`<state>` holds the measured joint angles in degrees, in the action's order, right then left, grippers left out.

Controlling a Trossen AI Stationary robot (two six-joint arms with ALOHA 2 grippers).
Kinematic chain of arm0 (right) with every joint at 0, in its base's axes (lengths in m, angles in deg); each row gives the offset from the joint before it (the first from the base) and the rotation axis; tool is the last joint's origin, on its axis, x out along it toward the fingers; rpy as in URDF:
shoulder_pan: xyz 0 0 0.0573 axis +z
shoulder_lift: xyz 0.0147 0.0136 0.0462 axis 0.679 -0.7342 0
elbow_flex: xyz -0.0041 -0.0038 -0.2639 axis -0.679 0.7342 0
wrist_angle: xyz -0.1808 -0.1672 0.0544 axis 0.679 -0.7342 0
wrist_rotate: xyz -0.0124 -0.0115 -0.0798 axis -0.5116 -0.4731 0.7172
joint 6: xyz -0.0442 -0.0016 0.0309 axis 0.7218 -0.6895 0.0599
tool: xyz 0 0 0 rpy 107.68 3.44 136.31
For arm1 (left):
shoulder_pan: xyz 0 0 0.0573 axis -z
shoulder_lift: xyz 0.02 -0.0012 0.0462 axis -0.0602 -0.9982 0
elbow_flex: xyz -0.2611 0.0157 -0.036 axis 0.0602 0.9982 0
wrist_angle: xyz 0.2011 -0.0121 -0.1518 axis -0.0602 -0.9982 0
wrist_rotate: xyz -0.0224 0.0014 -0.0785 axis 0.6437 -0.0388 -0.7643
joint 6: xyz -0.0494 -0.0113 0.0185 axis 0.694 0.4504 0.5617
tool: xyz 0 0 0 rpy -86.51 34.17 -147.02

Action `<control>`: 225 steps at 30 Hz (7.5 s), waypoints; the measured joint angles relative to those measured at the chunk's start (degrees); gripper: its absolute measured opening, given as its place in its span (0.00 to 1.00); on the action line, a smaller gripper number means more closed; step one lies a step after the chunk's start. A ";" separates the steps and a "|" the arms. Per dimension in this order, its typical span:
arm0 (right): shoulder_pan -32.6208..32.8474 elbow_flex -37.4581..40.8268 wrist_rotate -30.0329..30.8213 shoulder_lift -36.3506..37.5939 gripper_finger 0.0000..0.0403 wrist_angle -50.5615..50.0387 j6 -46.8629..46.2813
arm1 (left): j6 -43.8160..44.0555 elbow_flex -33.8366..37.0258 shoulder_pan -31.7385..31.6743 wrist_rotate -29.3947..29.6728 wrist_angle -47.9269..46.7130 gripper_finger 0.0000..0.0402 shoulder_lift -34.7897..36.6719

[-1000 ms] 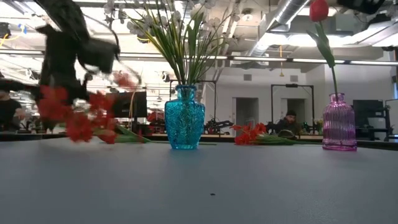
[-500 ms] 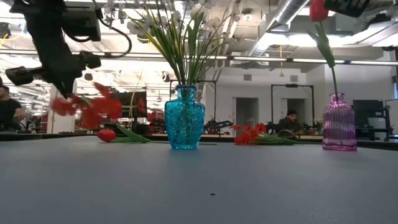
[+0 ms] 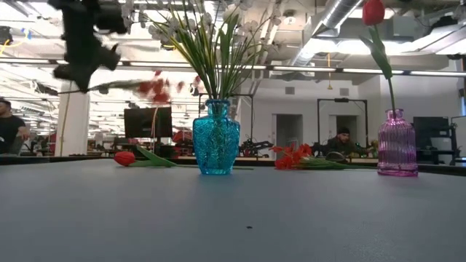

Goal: Sort flowers into vase by color
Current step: Put the left red flowers into the violet vase

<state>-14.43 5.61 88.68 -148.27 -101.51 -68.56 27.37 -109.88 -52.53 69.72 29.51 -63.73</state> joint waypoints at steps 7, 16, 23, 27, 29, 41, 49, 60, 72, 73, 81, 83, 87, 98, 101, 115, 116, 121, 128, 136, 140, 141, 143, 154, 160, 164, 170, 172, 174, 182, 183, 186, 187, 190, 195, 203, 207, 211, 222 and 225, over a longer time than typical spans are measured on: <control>-2.70 0.00 3.78 2.72 0.46 3.32 7.08 | 17.19 -16.55 -4.33 -21.93 1.74 0.00 -7.07; -17.24 0.00 4.14 6.65 0.46 12.75 17.80 | 31.20 -36.83 -2.88 -48.02 16.54 0.00 -14.79; -33.73 0.00 1.17 6.80 0.46 27.28 26.41 | 38.41 -49.01 2.94 -57.91 27.34 0.00 -23.57; -42.47 0.00 -6.05 4.37 0.46 34.32 26.39 | 38.28 -54.67 9.02 -59.52 27.20 0.00 -29.89; -45.99 -0.62 -9.96 2.95 0.47 35.44 26.24 | 37.65 -57.31 12.23 -59.51 27.12 0.00 -33.00; -52.53 -11.69 -20.19 -6.31 0.53 35.87 30.08 | 32.65 -67.11 25.07 -56.48 27.22 0.00 -44.61; -52.50 -19.76 -20.17 -13.10 0.53 32.41 35.49 | 31.64 -66.21 25.93 -54.99 26.84 0.00 -44.70; -52.35 -27.31 -20.13 -19.64 0.53 30.56 39.36 | 31.62 -66.21 25.92 -54.44 23.54 0.00 -44.65; -52.37 -27.52 -18.46 -19.14 0.18 28.29 39.31 | 29.46 -66.21 25.70 -54.02 22.88 0.01 -44.65; -52.37 -27.52 -18.44 -19.14 0.14 28.06 39.42 | 29.38 -66.21 25.72 -53.65 22.84 0.02 -44.65; -52.89 -27.49 -15.40 -11.92 0.07 17.48 42.68 | 26.21 -66.12 24.60 -52.45 19.23 0.22 -42.11; -53.55 -27.56 -14.04 -9.31 0.07 12.32 43.26 | 26.09 -66.14 23.83 -52.11 18.99 0.27 -40.63; -53.96 -27.48 -9.96 -4.62 0.07 1.48 43.73 | 26.65 -66.14 21.27 -50.48 16.37 0.32 -36.91; -49.33 -13.01 9.27 18.86 0.07 -5.07 39.95 | 27.80 -53.96 13.13 -59.06 11.93 0.31 -23.29; -48.57 -7.55 13.13 26.17 0.07 -6.55 37.07 | 28.24 -44.54 12.93 -59.03 14.99 0.31 -17.51; -47.45 14.25 14.50 44.45 0.07 0.52 28.85 | 44.65 -0.03 13.00 -54.70 54.22 0.31 9.03; -47.45 15.72 14.47 45.14 0.07 1.33 28.24 | 45.48 0.85 13.00 -54.28 54.24 0.31 9.88; -47.45 20.61 12.59 47.41 0.07 0.76 26.31 | 47.31 1.79 12.98 -53.37 53.55 0.31 12.26; -47.45 20.66 12.67 48.72 0.07 -1.50 26.21 | 48.91 1.79 13.00 -52.85 53.29 0.31 13.16; -47.47 22.52 13.24 49.01 0.07 -1.85 27.05 | 50.53 1.79 13.04 -53.09 52.89 0.31 13.18; -47.47 25.46 13.32 48.99 0.07 0.15 27.19 | 51.64 1.79 13.04 -53.11 52.89 0.31 13.18; -47.47 26.17 13.32 48.97 0.07 1.12 27.29 | 51.67 1.79 13.06 -53.11 52.92 0.31 13.18; -47.47 27.45 13.34 49.03 0.07 3.12 27.52 | 51.85 1.79 13.12 -53.13 52.92 0.31 13.18; -47.47 28.79 11.52 48.99 0.08 0.50 28.86 | 51.58 1.79 15.58 -53.31 52.90 0.31 13.18; -47.47 28.81 10.66 48.99 0.09 -0.33 28.46 | 51.43 1.79 15.69 -53.28 52.54 0.31 13.18; -47.47 28.79 10.97 48.94 0.08 -0.76 27.97 | 51.47 1.79 15.71 -53.28 52.52 0.31 13.16; -47.19 28.79 10.39 43.93 0.08 -1.34 27.68 | 51.44 1.79 16.94 -53.12 52.41 0.31 13.16; -46.44 28.76 9.92 40.45 0.08 -1.02 28.11 | 51.25 1.79 17.36 -53.12 51.85 0.31 13.16; -45.48 28.76 9.82 36.99 0.08 -1.14 28.12 | 51.21 1.79 17.66 -53.06 51.06 0.31 13.16; -43.78 28.76 11.17 31.20 0.10 -1.20 28.12 | 51.32 1.79 17.77 -53.04 49.81 0.31 13.16; -43.83 28.76 11.40 31.20 0.11 -1.17 28.12 | 51.32 1.79 17.77 -53.04 49.86 0.31 13.16; -44.36 28.76 11.48 31.66 0.16 -1.13 28.14 | 51.31 1.79 17.77 -53.04 49.86 0.31 13.16; -44.64 28.76 11.48 31.90 0.18 -1.14 28.12 | 51.26 1.79 17.77 -53.04 49.86 0.31 13.16; -44.87 28.37 11.46 32.14 0.25 -1.44 28.12 | 50.95 1.79 17.77 -53.04 49.88 0.31 13.16; -44.87 26.15 10.49 32.12 0.40 -3.62 26.18 | 50.10 1.79 17.77 -53.01 49.90 0.31 13.16; -44.87 18.55 1.52 31.19 0.58 -18.84 18.92 | 49.18 1.79 17.77 -52.98 49.99 0.31 13.16; -44.87 14.68 -2.88 30.19 0.59 -26.87 17.80 | 47.71 1.79 17.77 -52.70 49.89 0.31 13.16; -44.87 10.62 -3.73 28.68 0.59 -34.90 17.67 | 47.23 1.79 17.75 -50.28 48.44 0.31 12.66; -44.92 -1.29 -3.62 22.68 0.59 -52.24 17.82 | 44.85 1.74 12.58 -53.37 38.21 0.31 3.84; -44.94 -4.94 -3.50 20.45 0.59 -55.93 17.82 | 42.05 1.74 11.02 -54.19 38.08 0.31 0.85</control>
<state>-59.36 0.67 85.17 -127.82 -157.44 -50.73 69.42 -108.13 -41.51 15.53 67.60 -62.88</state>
